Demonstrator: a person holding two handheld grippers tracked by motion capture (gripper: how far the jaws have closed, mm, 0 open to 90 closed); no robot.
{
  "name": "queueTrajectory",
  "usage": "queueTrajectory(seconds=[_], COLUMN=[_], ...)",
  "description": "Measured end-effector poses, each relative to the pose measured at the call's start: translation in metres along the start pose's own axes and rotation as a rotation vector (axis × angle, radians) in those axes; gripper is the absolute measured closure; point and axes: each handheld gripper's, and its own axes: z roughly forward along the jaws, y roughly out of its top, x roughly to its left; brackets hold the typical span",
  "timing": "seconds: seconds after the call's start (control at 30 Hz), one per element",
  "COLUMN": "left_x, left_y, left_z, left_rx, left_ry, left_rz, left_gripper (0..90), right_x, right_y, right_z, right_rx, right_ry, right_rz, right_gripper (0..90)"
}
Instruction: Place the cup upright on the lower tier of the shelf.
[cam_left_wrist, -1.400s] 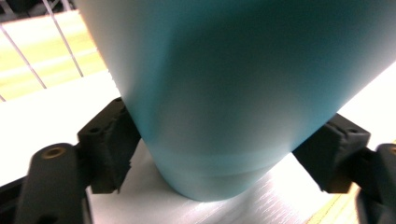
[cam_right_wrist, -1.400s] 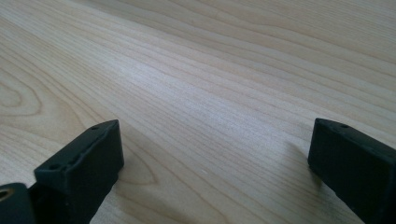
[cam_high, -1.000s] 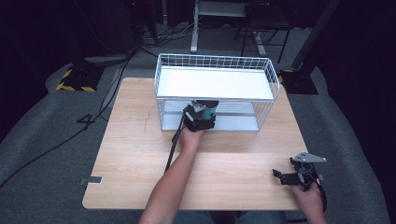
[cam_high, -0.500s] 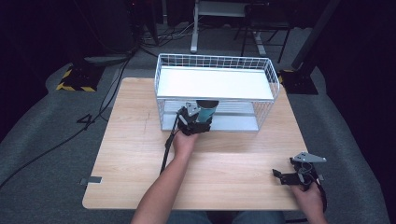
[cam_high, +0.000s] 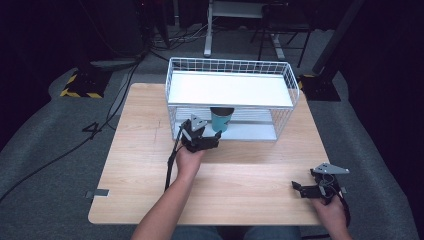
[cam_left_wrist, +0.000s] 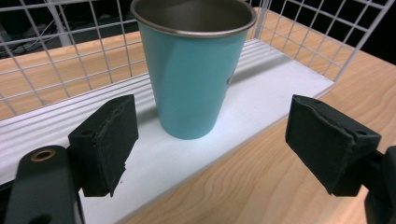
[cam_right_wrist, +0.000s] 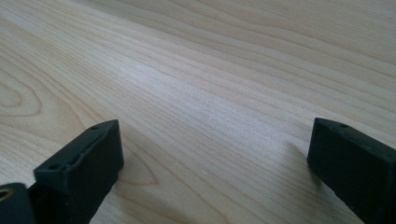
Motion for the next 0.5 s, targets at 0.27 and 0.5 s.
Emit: queueTrajectory(seconds=[0.27, 0.5], left_x=[-0.004, -0.007], left_y=[-0.006, -0.013], left_z=[-0.032, -0.069], left_rx=[0.015, 0.025], left_ry=[0.001, -0.001], left_rz=[0.007, 0.039], left_gripper=[18.0, 17.9], right_x=[0.001, 0.002], right_y=[0.0, 0.0], right_z=[0.0, 0.0], right_rx=[-0.002, -0.001], right_ry=[-0.004, 0.003], right_rz=[0.01, 0.006], right_gripper=[4.4, 4.4])
